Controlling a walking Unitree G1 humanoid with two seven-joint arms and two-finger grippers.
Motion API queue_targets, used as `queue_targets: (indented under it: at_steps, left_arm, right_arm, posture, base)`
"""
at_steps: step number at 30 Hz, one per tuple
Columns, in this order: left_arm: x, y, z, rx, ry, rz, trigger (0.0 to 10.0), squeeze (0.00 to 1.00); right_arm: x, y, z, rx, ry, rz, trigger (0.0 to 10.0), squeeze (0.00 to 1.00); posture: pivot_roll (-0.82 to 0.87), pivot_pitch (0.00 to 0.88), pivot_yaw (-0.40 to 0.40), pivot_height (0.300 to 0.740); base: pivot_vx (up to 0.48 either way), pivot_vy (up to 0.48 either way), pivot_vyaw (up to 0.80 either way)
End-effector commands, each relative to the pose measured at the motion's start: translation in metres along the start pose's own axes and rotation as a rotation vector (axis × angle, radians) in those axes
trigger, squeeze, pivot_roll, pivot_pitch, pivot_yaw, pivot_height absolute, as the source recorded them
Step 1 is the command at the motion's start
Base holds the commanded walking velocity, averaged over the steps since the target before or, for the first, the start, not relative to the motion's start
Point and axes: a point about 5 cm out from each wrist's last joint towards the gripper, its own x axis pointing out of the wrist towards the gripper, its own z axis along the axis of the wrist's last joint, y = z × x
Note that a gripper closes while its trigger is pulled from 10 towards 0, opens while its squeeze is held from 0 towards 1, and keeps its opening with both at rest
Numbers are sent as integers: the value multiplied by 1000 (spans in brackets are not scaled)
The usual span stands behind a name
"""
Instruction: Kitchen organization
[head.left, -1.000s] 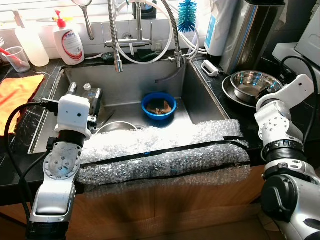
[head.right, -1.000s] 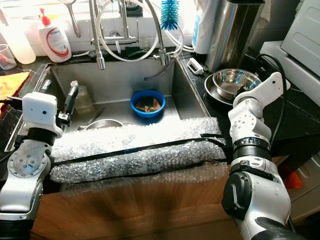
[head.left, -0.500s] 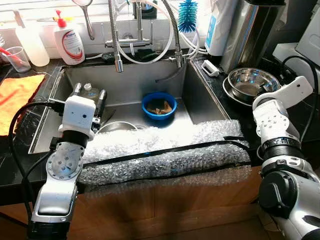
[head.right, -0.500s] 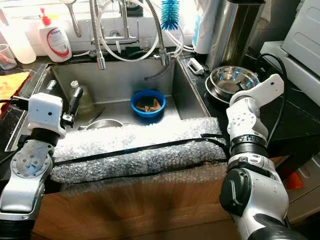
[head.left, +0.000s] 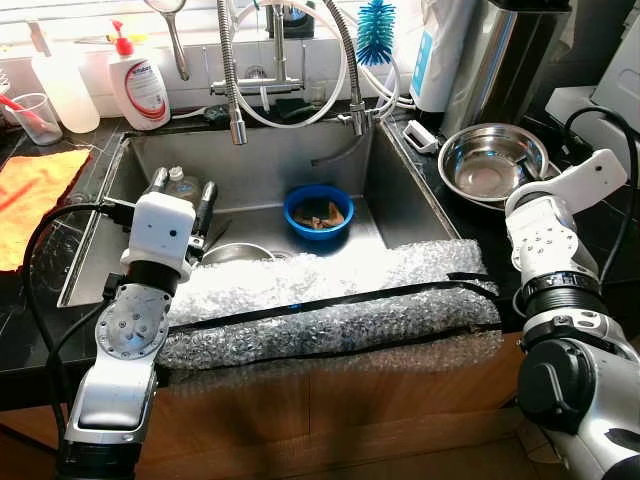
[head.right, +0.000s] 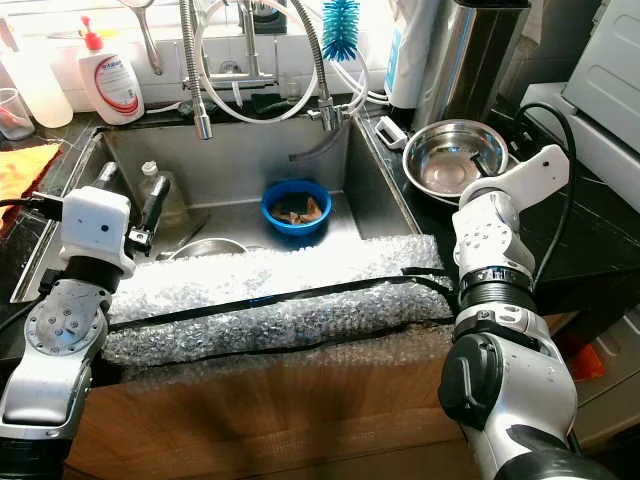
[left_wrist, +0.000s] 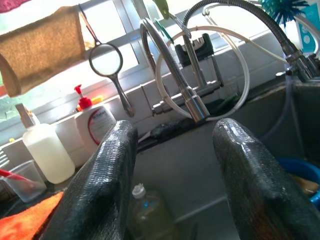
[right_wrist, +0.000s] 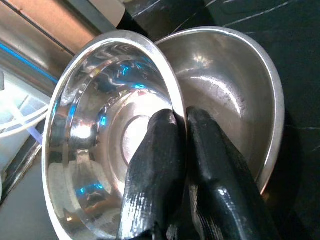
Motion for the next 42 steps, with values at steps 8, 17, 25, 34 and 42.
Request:
queue_targets:
  at_steps: [8,17,25,34,42]
  left_arm:
    - [3,3,4,21,-26,7,10000,0]
    - [7,5,9,14,-60,52,10000,0]
    - [7,11,10,-49,-53,105,10000,0]
    - [10,23,7,-109,-34,135,10000,0]
    - [14,21,14,-326,-32,77,10000,0]
  right_arm:
    - [-2,-4,14,-10,-112,-44,0,0]
    - [-21,23,30,-22,-338,167,10000,0]
    - [-46,49,27,-81,-437,509,10000,0]
    - [-53,41,5,-149,-405,607,10000,0]
    - [-75,24,-16,-223,-334,885,10000,0]
  posture:
    - [67,31,-5,740]
    - [69,0,-9,740]
    - [76,0,-15,740]
    - [76,14,-18,740]
    - [68,43,-19,740]
  base:
    - [0,0,0]
    - [0,0,0]
    - [0,0,0]
    - [0,0,0]
    - [0,0,0]
